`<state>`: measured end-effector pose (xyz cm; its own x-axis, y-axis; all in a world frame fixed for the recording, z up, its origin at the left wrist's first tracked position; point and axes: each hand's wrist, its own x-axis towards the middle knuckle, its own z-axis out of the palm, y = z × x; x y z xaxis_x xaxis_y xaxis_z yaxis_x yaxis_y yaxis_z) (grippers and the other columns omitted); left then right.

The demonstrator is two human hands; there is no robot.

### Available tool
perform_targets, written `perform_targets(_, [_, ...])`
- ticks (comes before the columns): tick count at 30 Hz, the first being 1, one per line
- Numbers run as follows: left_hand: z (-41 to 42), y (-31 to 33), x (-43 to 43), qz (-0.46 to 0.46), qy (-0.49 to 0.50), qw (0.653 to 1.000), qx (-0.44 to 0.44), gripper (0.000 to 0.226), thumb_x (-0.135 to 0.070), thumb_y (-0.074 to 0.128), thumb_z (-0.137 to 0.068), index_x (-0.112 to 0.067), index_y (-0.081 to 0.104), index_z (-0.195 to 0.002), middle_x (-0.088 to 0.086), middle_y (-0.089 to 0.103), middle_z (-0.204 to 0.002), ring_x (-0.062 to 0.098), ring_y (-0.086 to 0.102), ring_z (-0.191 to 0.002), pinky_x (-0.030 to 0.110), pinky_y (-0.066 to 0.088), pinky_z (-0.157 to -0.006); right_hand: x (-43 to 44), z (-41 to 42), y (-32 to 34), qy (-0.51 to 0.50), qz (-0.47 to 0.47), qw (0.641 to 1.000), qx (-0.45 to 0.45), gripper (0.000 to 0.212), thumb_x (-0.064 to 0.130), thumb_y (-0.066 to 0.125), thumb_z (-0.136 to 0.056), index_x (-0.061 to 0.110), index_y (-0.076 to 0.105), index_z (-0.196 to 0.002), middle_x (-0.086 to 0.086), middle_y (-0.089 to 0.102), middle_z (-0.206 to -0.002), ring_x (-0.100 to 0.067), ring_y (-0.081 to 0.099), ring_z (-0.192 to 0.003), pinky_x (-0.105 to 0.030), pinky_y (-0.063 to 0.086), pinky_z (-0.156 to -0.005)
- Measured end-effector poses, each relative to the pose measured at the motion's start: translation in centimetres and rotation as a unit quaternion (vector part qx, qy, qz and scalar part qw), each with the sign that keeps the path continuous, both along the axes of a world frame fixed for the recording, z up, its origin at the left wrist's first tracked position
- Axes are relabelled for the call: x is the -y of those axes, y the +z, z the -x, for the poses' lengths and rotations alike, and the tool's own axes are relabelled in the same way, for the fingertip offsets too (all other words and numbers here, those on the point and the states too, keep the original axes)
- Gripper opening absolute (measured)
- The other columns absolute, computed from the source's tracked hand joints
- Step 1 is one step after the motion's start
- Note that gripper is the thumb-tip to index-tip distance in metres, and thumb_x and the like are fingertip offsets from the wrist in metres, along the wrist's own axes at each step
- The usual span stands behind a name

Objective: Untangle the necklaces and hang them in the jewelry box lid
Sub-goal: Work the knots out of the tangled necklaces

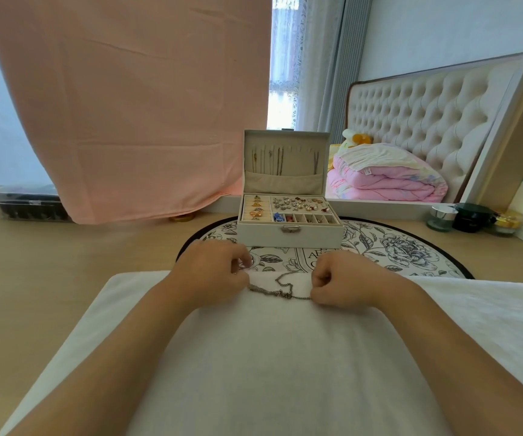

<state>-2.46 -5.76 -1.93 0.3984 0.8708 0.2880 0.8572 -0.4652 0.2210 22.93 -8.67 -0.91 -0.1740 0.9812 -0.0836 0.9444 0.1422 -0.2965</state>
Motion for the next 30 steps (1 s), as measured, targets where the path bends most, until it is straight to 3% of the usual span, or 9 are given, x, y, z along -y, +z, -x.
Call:
perform_targets(3, [-0.3, -0.5, 0.0, -0.01, -0.073, 0.997, 0.029, 0.023, -0.03, 0.064, -0.085, -0.038, 0.061, -0.106, -0.018, 0.057, -0.107, 0.007, 0.05, -0.103, 0.029, 0.041, -0.09, -0.6, 0.4, -0.6, 0.029, -0.086, 0.995, -0.034, 0.01, 0.031, 0.062, -0.08, 0.035, 0.071, -0.079, 0.014, 0.06, -0.097, -0.008, 0.055, -0.095, -0.036, 0.051, -0.089])
perform_targets(5, [-0.9, -0.8, 0.2, 0.021, -0.112, 0.992, 0.045, 0.02, -0.035, 0.068, -0.086, -0.04, 0.063, -0.105, -0.02, 0.055, -0.105, 0.003, 0.048, -0.103, 0.027, 0.044, -0.092, -1.1, 0.6, -1.2, 0.051, -0.112, 0.99, -0.076, 0.03, 0.016, 0.059, -0.088, 0.041, 0.072, -0.097, 0.018, 0.057, -0.107, -0.008, 0.052, -0.104, -0.032, 0.045, -0.097])
perform_targets(7, [-1.7, -1.3, 0.2, 0.051, -0.133, 0.99, 0.019, 0.021, -0.043, 0.07, -0.087, -0.041, 0.066, -0.108, -0.021, 0.055, -0.103, 0.001, 0.048, -0.1, 0.024, 0.045, -0.089, -1.4, 0.9, -1.9, 0.094, -0.106, 0.986, -0.086, 0.034, 0.015, 0.063, -0.093, 0.044, 0.073, -0.106, 0.02, 0.058, -0.116, -0.006, 0.052, -0.114, -0.028, 0.039, -0.104])
perform_targets(13, [-1.9, -1.7, 0.0, 0.083, -0.141, 0.984, 0.077, 0.007, -0.028, 0.068, -0.092, -0.034, 0.07, -0.089, -0.016, 0.062, -0.09, 0.002, 0.058, -0.085, 0.031, 0.054, -0.083, -1.6, 1.5, -1.8, 0.111, -0.082, 0.985, -0.105, 0.01, 0.034, 0.077, -0.086, 0.041, 0.08, -0.093, 0.027, 0.063, -0.122, 0.009, 0.054, -0.111, -0.019, 0.04, -0.1])
perform_targets(18, [-1.4, -1.4, 0.3, 0.145, -0.108, 0.961, 0.21, 0.019, -0.012, 0.056, -0.093, -0.029, 0.059, -0.085, -0.007, 0.07, -0.075, 0.012, 0.062, -0.071, 0.037, 0.054, -0.074, -1.3, 1.2, -1.6, 0.048, -0.122, 0.989, -0.071, 0.006, 0.034, 0.065, -0.09, 0.031, 0.071, -0.092, 0.016, 0.067, -0.111, -0.01, 0.058, -0.11, -0.032, 0.046, -0.099])
perform_targets(22, [-1.4, -1.4, 0.3, 0.141, -0.097, 0.976, 0.131, 0.015, -0.018, 0.059, -0.089, -0.032, 0.058, -0.081, -0.009, 0.06, -0.074, 0.007, 0.053, -0.068, 0.038, 0.052, -0.073, -1.1, 0.8, -1.0, 0.03, -0.109, 0.993, 0.011, 0.01, 0.04, 0.062, -0.082, 0.031, 0.064, -0.077, 0.014, 0.063, -0.098, -0.012, 0.055, -0.102, -0.037, 0.041, -0.104])
perform_targets(24, [-1.5, -1.3, 0.5, 0.134, -0.095, 0.983, 0.079, 0.009, -0.024, 0.059, -0.088, -0.033, 0.059, -0.086, -0.012, 0.061, -0.083, 0.007, 0.056, -0.077, 0.036, 0.054, -0.077, -1.0, 0.9, -1.2, 0.045, -0.114, 0.992, 0.033, 0.007, 0.039, 0.063, -0.081, 0.035, 0.064, -0.086, 0.014, 0.058, -0.106, -0.012, 0.049, -0.108, -0.036, 0.035, -0.108])
perform_targets(27, [-2.0, -1.5, 0.6, 0.077, -0.079, 0.994, 0.0, 0.02, -0.04, 0.058, -0.09, -0.041, 0.059, -0.11, -0.017, 0.052, -0.109, 0.007, 0.054, -0.096, 0.031, 0.05, -0.081, -0.9, 1.4, -1.7, 0.062, -0.121, 0.99, -0.033, 0.024, 0.032, 0.063, -0.083, 0.042, 0.066, -0.106, 0.018, 0.052, -0.115, -0.005, 0.04, -0.112, -0.028, 0.03, -0.109])
perform_targets(30, [-2.4, -2.0, 0.5, 0.003, -0.085, 0.996, -0.006, 0.036, -0.057, 0.059, -0.09, -0.044, 0.061, -0.124, -0.017, 0.049, -0.117, 0.005, 0.051, -0.104, 0.028, 0.047, -0.081, -1.1, 1.6, -2.0, 0.09, -0.12, 0.986, -0.08, 0.019, 0.049, 0.063, -0.077, 0.043, 0.074, -0.092, 0.026, 0.059, -0.106, -0.002, 0.049, -0.112, -0.031, 0.038, -0.106])
